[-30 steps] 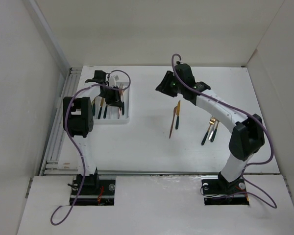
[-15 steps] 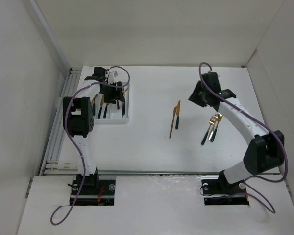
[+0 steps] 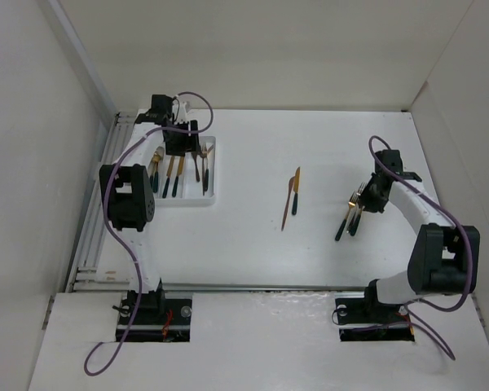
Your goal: Sort the eating utensils into containers
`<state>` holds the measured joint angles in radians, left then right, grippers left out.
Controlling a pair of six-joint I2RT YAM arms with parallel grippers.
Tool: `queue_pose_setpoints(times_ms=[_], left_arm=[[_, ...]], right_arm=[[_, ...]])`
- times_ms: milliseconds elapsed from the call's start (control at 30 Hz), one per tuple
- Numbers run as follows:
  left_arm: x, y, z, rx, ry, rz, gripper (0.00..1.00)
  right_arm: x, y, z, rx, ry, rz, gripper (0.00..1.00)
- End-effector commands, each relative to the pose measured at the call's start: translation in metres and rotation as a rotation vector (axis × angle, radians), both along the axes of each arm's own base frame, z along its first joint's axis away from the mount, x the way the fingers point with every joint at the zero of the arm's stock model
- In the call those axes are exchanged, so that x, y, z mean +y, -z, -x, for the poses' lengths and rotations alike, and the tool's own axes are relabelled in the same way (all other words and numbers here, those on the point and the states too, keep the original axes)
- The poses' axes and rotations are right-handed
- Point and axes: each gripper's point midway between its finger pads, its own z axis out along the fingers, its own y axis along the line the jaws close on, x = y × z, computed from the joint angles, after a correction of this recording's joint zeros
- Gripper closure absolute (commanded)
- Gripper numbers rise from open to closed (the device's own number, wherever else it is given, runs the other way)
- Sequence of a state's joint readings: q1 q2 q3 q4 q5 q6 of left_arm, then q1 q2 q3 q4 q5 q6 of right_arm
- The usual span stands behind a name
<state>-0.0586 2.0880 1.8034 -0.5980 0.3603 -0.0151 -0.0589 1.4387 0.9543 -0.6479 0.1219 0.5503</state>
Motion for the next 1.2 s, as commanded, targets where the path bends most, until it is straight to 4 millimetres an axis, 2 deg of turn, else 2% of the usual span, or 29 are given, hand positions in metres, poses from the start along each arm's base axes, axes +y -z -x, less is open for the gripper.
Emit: queue_pose_setpoints(times_ms=[0, 33, 167, 333, 400, 633, 733, 833, 933, 967, 1000, 1067, 1167], left_arm=[[-0.005, -0.051, 0.008, -0.098, 0.026, -0.013, 0.4], [-0.005, -0.054, 0.009, -0.11, 0.026, -0.012, 0.4], [-0.003, -0.058, 0.009, -0.12, 0.021, -0.019, 0.39], [-0.002, -0.061, 0.009, -0.133, 0.022, -0.031, 0.39], [-0.002, -0.065, 0.007, -0.142, 0.022, -0.03, 0.39], [-0.002, -0.065, 0.007, -0.142, 0.022, -0.03, 0.39], [-0.002, -0.069, 0.007, -0.151, 0.022, -0.03, 0.39], [-0.002, -0.069, 0.007, -0.151, 0.022, -0.03, 0.39], [-0.003, -0.065, 0.007, -0.142, 0.028, -0.023, 0.39], [-0.003, -0.065, 0.007, -0.141, 0.028, -0.023, 0.39], [-0.003, -0.065, 0.007, -0.141, 0.028, -0.023, 0.39], [-0.003, -0.065, 0.007, -0.141, 0.028, -0.023, 0.39], [-0.003, -0.065, 0.007, -0.141, 0.028, -0.023, 0.39]], right_arm=[[-0.005, 0.002, 0.0, 0.0, 0.005, 0.013, 0.79], [-0.005, 0.003, 0.0, 0.0, 0.005, 0.013, 0.79], [-0.009, 0.029, 0.015, 0.091, 0.017, 0.016, 0.79], [-0.017, 0.039, 0.015, 0.106, 0.04, 0.025, 0.76], [-0.017, 0.039, 0.012, 0.105, 0.04, 0.025, 0.73], [-0.016, 0.056, 0.007, 0.153, 0.017, 0.017, 0.71], [-0.019, 0.051, 0.006, 0.144, 0.022, 0.032, 0.71], [-0.024, 0.035, 0.004, 0.099, 0.046, 0.062, 0.71], [-0.024, 0.006, -0.003, 0.004, 0.067, 0.061, 0.69], [-0.023, 0.005, -0.006, -0.007, 0.063, 0.053, 0.68], [-0.021, -0.004, -0.007, -0.041, 0.06, 0.047, 0.68], [-0.02, -0.006, -0.01, -0.066, 0.055, 0.038, 0.65], [-0.017, 0.005, -0.007, -0.031, 0.049, 0.026, 0.65]])
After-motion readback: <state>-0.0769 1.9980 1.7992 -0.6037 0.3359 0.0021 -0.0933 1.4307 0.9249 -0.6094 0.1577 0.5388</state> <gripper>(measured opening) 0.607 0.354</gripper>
